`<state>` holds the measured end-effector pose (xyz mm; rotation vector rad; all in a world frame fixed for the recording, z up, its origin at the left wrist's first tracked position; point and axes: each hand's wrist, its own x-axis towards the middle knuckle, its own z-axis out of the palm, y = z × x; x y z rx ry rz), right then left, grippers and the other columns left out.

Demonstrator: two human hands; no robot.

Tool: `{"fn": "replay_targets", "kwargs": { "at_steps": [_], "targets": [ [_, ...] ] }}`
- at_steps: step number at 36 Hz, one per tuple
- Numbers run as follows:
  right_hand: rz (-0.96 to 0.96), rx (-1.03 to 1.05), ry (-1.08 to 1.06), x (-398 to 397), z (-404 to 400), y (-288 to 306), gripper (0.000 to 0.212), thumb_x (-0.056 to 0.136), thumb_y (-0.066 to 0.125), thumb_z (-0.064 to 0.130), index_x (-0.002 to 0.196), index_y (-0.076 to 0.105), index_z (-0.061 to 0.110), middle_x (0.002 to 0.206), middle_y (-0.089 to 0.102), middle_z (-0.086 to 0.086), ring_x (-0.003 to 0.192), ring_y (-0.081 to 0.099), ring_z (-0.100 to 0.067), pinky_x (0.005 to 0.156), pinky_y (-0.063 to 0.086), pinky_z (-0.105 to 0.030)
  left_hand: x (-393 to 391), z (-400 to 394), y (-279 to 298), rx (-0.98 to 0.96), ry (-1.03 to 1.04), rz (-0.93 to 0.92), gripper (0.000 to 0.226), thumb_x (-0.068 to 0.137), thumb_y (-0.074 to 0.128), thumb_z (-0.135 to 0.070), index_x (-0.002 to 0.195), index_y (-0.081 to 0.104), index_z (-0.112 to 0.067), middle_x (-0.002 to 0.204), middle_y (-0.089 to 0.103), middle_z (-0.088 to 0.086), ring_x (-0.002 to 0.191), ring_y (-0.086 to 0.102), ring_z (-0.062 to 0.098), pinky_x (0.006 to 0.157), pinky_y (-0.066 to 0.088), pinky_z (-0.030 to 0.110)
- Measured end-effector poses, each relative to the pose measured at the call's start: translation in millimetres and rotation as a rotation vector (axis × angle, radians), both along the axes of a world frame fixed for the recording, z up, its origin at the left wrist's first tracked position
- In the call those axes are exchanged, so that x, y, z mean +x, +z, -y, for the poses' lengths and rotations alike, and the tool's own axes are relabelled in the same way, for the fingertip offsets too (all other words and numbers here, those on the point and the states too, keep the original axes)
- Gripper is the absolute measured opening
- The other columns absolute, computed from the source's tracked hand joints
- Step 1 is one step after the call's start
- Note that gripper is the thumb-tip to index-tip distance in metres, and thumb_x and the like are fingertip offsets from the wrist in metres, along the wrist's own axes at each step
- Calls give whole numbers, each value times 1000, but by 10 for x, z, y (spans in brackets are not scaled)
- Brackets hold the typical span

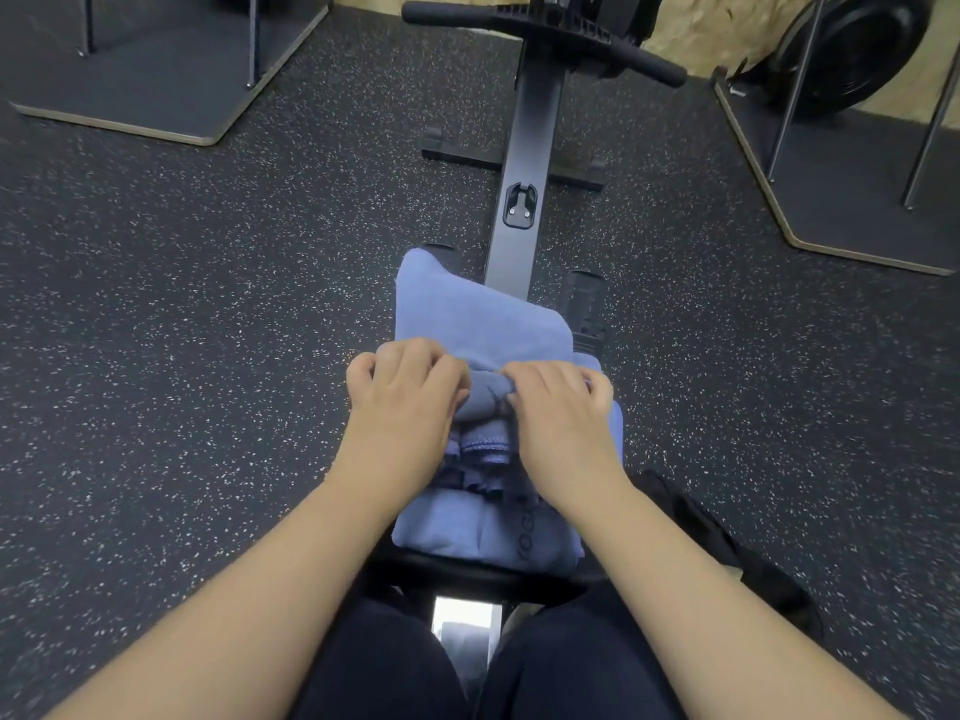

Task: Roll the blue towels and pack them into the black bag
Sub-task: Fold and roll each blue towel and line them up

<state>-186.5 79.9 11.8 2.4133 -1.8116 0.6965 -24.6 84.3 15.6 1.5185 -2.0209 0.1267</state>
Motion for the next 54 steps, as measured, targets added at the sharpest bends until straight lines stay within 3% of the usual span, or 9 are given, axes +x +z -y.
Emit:
{"fn": "replay_targets", "kwargs": {
  "at_steps": [6,11,15,20,25,32,40,46,54],
  "targets": [
    [-68,-105,-121,82,71,16,24,70,49,6,88,61,18,79,59,2,83,57,-27,90,24,-40,-14,-73,47,116,40,-13,33,79,48,-43,97,64,-19,105,57,4,101,42,23,84,25,39],
    [7,-120,-223,167,151,32,29,85,40,23,84,68,20,80,63,1,86,56,-28,91,24,-41,-150,-90,21,211,132,-173,37,70,77,-18,105,65,-14,113,54,10,109,34,21,89,21,37],
    [125,-170,-251,193,136,89,29,81,43,32,80,70,23,87,61,0,89,36,-21,76,22,-35,-144,-64,-18,230,132,-200,41,70,79,-15,108,64,-13,116,53,11,112,32,21,92,20,37],
    [196,-227,-122,204,145,120,12,76,51,12,73,62,16,78,57,-3,77,32,-19,63,17,-30,-110,63,-19,241,121,-184,35,79,74,-21,112,64,-14,121,50,11,118,28,18,99,24,46],
    [215,-181,-57,135,141,58,20,74,44,16,82,63,14,85,59,-3,81,36,-19,70,26,-32,-102,139,-12,236,139,-174,28,85,68,-27,112,65,-18,119,51,9,116,27,17,96,22,45],
    [216,-60,3,-1,149,-42,41,65,61,10,105,57,19,108,55,1,102,40,-18,91,24,-31,-162,174,48,324,164,-254,26,94,54,-33,117,60,-22,127,41,0,119,19,9,99,14,35],
    [236,-38,44,-77,269,-84,35,77,61,18,109,52,31,111,52,10,111,42,-14,109,16,-45,-198,220,81,332,200,-363,37,93,33,-37,107,64,-21,125,44,0,118,23,9,97,18,36],
    [266,-2,60,-75,353,-64,34,83,45,27,114,59,25,117,59,11,114,44,-9,108,14,-37,-110,212,34,293,107,-296,45,86,43,-50,114,61,-20,128,44,6,120,26,16,96,26,47],
    [259,-13,48,-66,451,-11,33,85,45,30,112,63,24,106,64,8,103,42,-10,86,17,-21,-30,191,98,252,22,-346,34,81,60,-21,106,40,-32,117,44,-6,115,33,18,88,25,39]
  ]
}}
